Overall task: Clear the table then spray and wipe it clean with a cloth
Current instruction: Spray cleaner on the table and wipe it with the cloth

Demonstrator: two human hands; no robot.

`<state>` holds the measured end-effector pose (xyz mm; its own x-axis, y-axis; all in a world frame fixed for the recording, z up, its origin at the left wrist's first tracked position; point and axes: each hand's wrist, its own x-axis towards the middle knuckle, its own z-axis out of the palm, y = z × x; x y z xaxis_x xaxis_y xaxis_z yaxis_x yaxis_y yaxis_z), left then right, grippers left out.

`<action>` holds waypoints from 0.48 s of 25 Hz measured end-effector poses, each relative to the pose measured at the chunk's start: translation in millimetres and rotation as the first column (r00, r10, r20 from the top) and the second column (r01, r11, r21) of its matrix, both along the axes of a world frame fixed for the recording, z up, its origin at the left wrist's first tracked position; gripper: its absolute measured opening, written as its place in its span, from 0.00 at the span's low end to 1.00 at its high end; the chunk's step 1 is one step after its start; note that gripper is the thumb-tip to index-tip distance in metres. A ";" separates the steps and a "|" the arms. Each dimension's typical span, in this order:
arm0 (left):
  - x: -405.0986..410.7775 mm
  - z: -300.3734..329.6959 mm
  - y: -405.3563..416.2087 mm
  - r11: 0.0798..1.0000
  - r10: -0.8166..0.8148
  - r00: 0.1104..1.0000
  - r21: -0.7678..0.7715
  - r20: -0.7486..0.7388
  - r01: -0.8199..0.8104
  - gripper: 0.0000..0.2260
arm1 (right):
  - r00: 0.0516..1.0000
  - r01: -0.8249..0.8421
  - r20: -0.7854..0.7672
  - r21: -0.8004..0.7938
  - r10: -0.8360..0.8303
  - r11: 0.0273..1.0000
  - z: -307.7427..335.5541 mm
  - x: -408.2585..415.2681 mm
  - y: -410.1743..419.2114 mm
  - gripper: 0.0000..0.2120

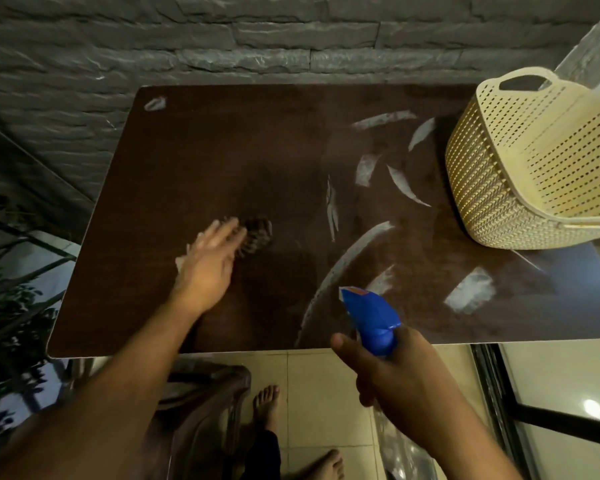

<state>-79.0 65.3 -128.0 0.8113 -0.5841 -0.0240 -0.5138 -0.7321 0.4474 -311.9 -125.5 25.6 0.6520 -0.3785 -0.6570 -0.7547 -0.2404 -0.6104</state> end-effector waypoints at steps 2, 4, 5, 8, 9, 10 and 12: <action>66.0 -1.7 -38.8 0.982 0.182 0.982 0.061 -0.045 -0.179 0.23 | 1.000 -0.011 0.015 -0.023 0.011 1.000 -3.5 4.4 -3.4 0.14; 70.8 2.2 -85.9 0.989 0.132 0.990 0.077 -0.053 -0.128 0.24 | 0.999 0.012 0.045 -0.006 -0.011 1.000 -6.3 9.2 -5.1 0.13; 51.0 -0.5 -99.2 0.996 0.015 1.000 0.085 -0.017 -0.014 0.24 | 0.997 0.035 0.064 0.018 -0.036 0.999 -5.0 11.0 -4.7 0.13; -55.5 -5.9 -56.0 0.961 -0.275 0.961 0.047 0.022 0.273 0.25 | 0.994 0.058 0.086 0.057 -0.063 0.997 1.7 9.2 -2.1 0.14; -80.1 -3.1 -26.3 0.955 -0.295 0.955 -0.012 0.009 0.295 0.25 | 0.995 0.055 0.078 0.050 -0.059 0.997 2.7 8.2 -2.6 0.14; -84.0 -1.5 -1.4 0.960 -0.277 0.961 -0.054 -0.008 0.276 0.24 | 0.996 0.051 0.071 0.042 -0.054 0.998 2.4 6.6 -3.6 0.14; -37.8 0.3 9.2 0.985 -0.171 0.985 -0.020 -0.019 0.170 0.23 | 0.996 0.043 0.071 0.047 -0.046 0.998 -1.7 6.7 -5.0 0.13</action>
<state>-116.8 74.5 -127.7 0.6994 -0.7142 -0.0276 -0.6210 -0.6263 0.4712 -305.2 -130.4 23.9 0.6816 -0.3788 -0.6261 -0.7175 -0.1780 -0.6734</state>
